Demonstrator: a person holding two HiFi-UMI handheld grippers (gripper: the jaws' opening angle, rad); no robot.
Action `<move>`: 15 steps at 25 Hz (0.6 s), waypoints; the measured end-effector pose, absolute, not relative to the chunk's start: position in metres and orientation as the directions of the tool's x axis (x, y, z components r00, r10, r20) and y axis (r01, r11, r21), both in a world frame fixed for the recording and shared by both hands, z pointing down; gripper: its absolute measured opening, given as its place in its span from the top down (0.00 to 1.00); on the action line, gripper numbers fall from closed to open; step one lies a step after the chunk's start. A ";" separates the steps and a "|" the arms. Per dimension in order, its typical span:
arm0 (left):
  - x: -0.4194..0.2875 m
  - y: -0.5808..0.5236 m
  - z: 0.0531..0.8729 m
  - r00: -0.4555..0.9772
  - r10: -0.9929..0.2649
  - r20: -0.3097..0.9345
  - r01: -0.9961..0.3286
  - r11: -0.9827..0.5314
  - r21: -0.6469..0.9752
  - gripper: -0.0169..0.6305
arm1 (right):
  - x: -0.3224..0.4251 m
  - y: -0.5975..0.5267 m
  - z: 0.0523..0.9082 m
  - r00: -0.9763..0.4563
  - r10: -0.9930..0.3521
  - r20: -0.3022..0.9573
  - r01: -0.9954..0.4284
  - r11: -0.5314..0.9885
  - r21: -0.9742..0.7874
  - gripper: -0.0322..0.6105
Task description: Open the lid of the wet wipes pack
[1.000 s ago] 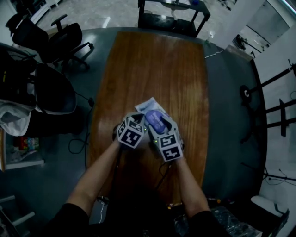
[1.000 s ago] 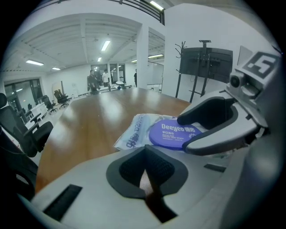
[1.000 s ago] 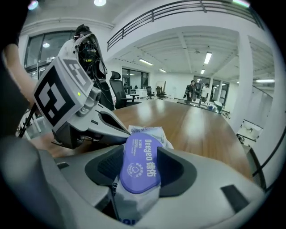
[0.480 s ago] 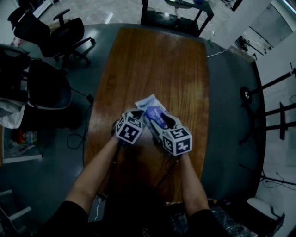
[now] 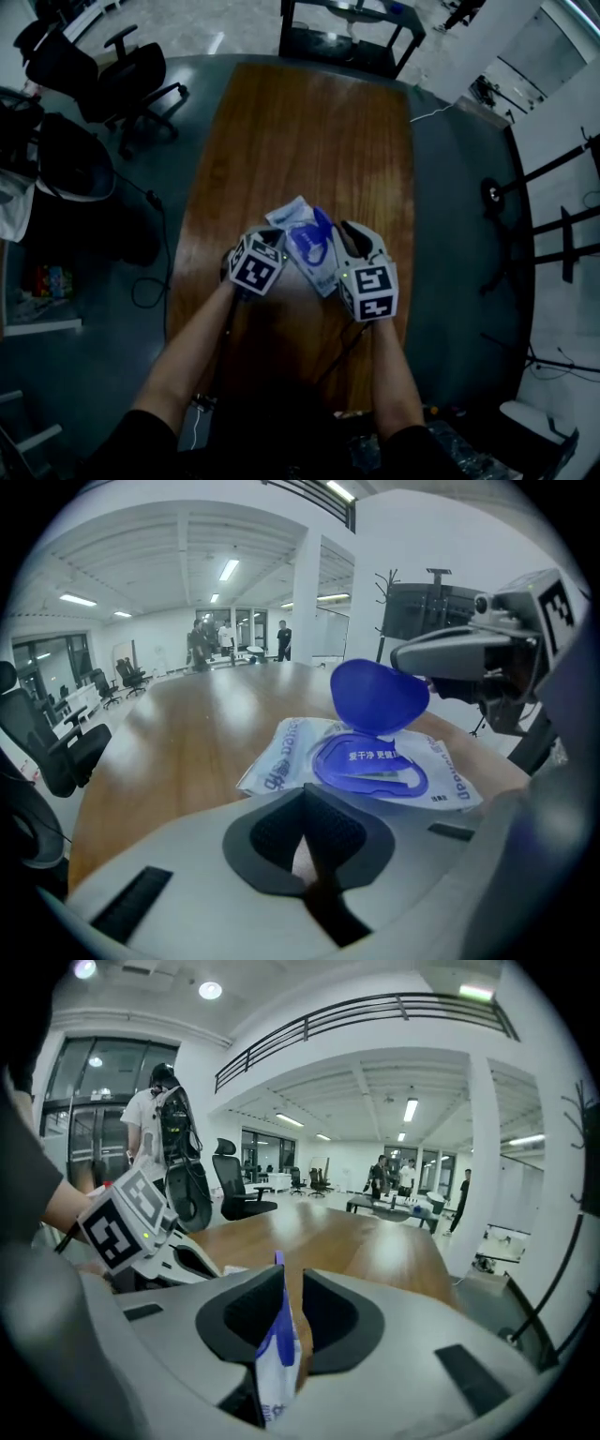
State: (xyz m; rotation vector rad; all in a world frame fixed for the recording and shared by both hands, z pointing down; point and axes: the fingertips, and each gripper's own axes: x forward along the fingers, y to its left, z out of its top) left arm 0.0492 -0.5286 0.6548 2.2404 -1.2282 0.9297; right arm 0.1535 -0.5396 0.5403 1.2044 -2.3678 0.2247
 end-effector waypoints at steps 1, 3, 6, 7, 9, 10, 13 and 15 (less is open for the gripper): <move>0.049 -0.529 0.655 0.385 -0.572 0.724 -0.853 -0.521 0.041 0.96 | 0.159 -0.545 0.540 -0.484 -0.735 0.475 -0.808 0.584 0.080 0.83; 0.050 -0.529 0.654 0.386 -0.575 0.721 -0.853 -0.520 0.042 0.96 | 0.170 -0.557 0.543 -0.443 -0.766 0.466 -0.834 0.543 0.099 0.83; 0.050 -0.527 0.657 0.384 -0.572 0.725 -0.856 -0.515 0.047 0.96 | 0.185 -0.573 0.555 -0.377 -0.805 0.458 -0.871 0.476 0.120 0.83; 0.050 -0.526 0.658 0.384 -0.571 0.726 -0.857 -0.514 0.048 0.96 | 0.189 -0.577 0.560 -0.357 -0.814 0.458 -0.879 0.458 0.128 0.83; 0.049 -0.525 0.660 0.380 -0.570 0.729 -0.859 -0.510 0.048 0.96 | 0.195 -0.584 0.570 -0.327 -0.824 0.462 -0.891 0.432 0.140 0.83; 0.049 -0.525 0.660 0.378 -0.572 0.728 -0.859 -0.509 0.047 0.96 | 0.196 -0.586 0.575 -0.316 -0.827 0.466 -0.895 0.422 0.142 0.83; 0.048 -0.526 0.659 0.378 -0.577 0.724 -0.860 -0.508 0.045 0.96 | 0.201 -0.590 0.590 -0.295 -0.824 0.484 -0.907 0.401 0.130 0.83; 0.046 -0.523 0.659 0.368 -0.568 0.736 -0.865 -0.500 0.046 0.96 | 0.203 -0.590 0.591 -0.298 -0.824 0.481 -0.914 0.392 0.104 0.83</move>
